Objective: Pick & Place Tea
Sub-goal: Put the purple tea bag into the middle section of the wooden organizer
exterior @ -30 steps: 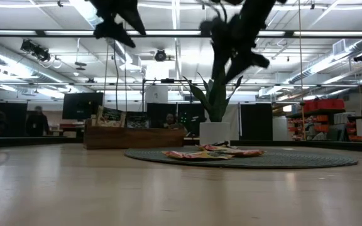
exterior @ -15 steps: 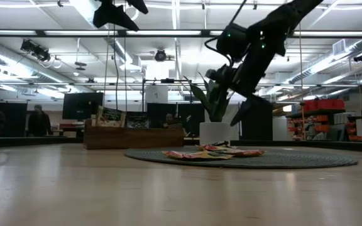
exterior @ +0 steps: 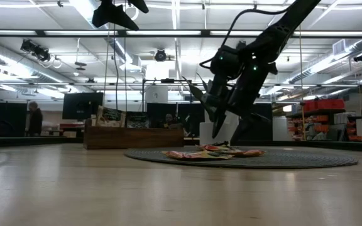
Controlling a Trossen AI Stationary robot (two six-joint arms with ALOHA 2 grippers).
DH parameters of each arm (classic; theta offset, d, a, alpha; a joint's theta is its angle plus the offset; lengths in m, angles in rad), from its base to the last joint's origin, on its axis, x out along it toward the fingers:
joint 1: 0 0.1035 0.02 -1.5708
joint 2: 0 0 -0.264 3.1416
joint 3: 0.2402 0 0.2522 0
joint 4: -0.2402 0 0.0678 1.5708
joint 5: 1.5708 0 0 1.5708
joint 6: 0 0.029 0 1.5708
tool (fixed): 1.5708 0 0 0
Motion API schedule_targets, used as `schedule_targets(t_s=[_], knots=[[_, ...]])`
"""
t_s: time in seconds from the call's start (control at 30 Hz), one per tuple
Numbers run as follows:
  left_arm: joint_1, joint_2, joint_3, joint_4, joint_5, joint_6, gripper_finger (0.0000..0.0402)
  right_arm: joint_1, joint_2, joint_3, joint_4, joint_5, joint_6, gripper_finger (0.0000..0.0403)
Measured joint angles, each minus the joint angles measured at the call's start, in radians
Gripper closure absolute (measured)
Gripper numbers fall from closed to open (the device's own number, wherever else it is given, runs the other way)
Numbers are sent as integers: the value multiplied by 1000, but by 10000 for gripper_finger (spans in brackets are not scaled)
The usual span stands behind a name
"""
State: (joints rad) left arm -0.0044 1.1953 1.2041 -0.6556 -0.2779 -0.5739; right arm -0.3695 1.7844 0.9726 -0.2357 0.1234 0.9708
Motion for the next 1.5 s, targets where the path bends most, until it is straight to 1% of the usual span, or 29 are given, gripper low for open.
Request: schedule_targets(t_s=[0.2, 0.47, 0.57, 0.67, 0.83, 0.87, 0.9, 1.03, 1.17, 1.37, 1.5], knots=[[0, 0, 0, 0, 0, -20, 140, 0, 1, 0, 11, 52, 0, 173], [0, 0, 0, 0, 0, -25, 140, 8, 59, 3, 49, 55, 18, 201], [0, 0, 0, 0, 0, -25, 140, 15, 61, 3, 46, 66, 15, 220], [0, 0, 0, -1, 0, -25, 140, 15, 62, 3, 42, 64, 12, 261], [0, 0, 0, -2, 0, -25, 140, 18, 63, 2, 41, 63, 5, 364], [0, 0, 0, -4, -1, -25, 140, 18, 62, 2, 41, 63, -4, 381], [0, 0, 0, -8, -4, -25, 140, 20, 62, 2, 42, 64, -13, 390], [0, 0, 0, -20, -11, -25, 140, 36, 53, 11, -1, 99, -36, 393], [0, 0, 0, -25, -18, -24, 140, 57, 28, 31, -36, 135, -96, 399], [0, 0, 0, -29, -44, -25, 140, 90, -25, 47, -68, 145, -128, 401], [0, 0, 0, -29, -70, -26, 140, 145, -91, 48, -67, 147, -139, 402]])
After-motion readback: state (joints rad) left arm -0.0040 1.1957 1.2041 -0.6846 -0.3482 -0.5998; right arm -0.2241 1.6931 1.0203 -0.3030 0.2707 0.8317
